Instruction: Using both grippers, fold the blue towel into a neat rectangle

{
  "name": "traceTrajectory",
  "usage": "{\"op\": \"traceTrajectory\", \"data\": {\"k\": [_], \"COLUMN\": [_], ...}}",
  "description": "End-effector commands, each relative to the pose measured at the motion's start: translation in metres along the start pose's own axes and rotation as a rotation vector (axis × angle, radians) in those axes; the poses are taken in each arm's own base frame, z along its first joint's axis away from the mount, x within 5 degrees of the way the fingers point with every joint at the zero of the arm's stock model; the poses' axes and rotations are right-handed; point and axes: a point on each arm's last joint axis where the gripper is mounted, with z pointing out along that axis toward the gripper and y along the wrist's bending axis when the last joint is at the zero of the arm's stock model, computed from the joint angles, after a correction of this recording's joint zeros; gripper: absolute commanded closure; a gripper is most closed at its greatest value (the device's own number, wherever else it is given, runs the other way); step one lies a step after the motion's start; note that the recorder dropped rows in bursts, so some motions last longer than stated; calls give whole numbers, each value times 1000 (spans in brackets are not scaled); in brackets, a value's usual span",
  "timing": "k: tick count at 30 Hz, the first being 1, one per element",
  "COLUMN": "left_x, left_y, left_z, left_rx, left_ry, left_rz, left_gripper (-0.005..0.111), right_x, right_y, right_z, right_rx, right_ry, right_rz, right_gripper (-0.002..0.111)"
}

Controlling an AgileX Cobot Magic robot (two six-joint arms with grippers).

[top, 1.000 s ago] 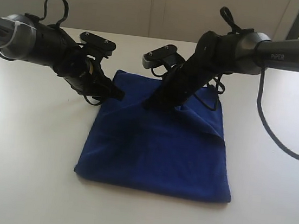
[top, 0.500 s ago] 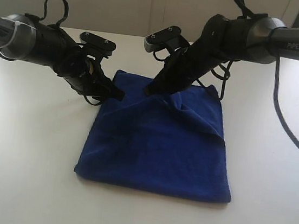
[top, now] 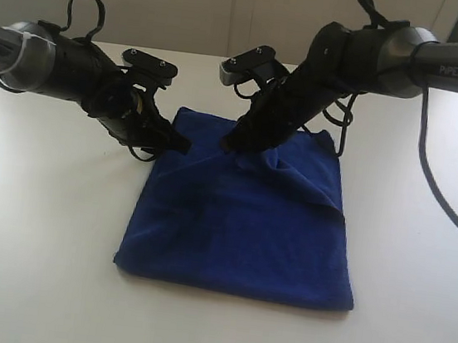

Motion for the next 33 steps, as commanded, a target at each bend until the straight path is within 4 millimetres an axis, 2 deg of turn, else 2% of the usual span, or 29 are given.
{"op": "traceTrajectory", "data": {"k": [1, 5, 8, 21, 25, 30, 33], "left_x": [1, 2, 2, 2, 2, 2, 3], "left_y": [-1, 0, 0, 0, 0, 0, 0], "left_z": [0, 0, 0, 0, 0, 0, 0], "left_rx": [0, -2, -2, -3, -3, -4, -6], "left_ry": [11, 15, 16, 17, 17, 20, 25], "left_rz": [-9, -9, -9, -9, -9, -9, -9], "left_gripper": [62, 62, 62, 62, 62, 62, 62], "right_x": [-1, 2, 6, 5, 6, 6, 6], "right_y": [9, 18, 16, 10, 9, 8, 8], "right_z": [1, 17, 25, 27, 29, 29, 29], "right_rx": [-8, -19, 1, 58, 66, 77, 78], "right_ry": [-1, 26, 38, 30, 31, 30, 30], "right_rz": [-28, -59, -72, -80, -71, -86, -88], "right_gripper": [70, 68, 68, 70, 79, 105, 108]}}
